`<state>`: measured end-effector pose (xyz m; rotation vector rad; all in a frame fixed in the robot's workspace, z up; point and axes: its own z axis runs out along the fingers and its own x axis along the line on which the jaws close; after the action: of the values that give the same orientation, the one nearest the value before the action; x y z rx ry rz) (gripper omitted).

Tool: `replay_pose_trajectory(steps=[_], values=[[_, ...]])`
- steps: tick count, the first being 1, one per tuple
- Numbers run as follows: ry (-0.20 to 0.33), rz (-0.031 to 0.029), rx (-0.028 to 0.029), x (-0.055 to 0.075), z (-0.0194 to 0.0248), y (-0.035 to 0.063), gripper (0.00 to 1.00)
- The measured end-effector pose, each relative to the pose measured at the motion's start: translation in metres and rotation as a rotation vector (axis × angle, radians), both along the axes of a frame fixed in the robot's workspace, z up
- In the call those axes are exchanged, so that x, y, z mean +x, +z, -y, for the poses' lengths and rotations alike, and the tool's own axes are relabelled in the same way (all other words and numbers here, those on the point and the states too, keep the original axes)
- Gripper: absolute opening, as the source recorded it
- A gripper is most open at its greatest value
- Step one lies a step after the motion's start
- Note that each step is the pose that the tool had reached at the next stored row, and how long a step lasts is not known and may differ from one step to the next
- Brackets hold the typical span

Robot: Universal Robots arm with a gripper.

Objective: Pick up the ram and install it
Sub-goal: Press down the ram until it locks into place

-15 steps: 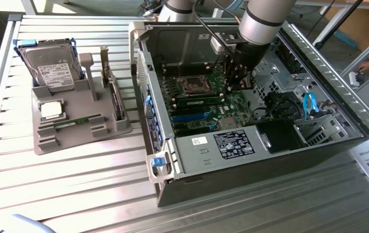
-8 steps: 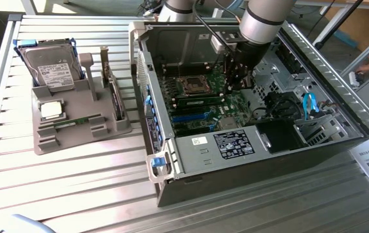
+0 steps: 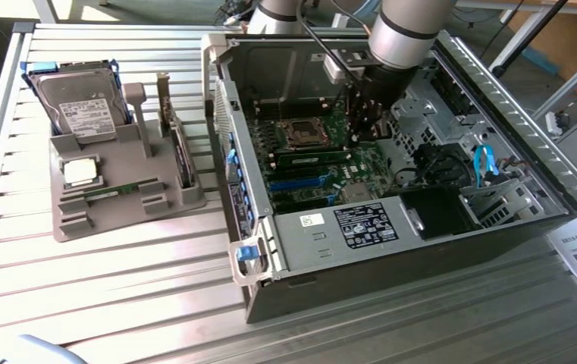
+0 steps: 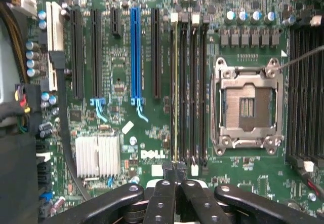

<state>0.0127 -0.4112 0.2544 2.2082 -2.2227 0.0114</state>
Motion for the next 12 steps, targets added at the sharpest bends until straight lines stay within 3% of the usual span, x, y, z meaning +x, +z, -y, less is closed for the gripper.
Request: replay_pose_trajectory(steps=[12], values=[[0.0, 0.0, 0.0001, -0.032, -0.0001, 0.0, 0.1]])
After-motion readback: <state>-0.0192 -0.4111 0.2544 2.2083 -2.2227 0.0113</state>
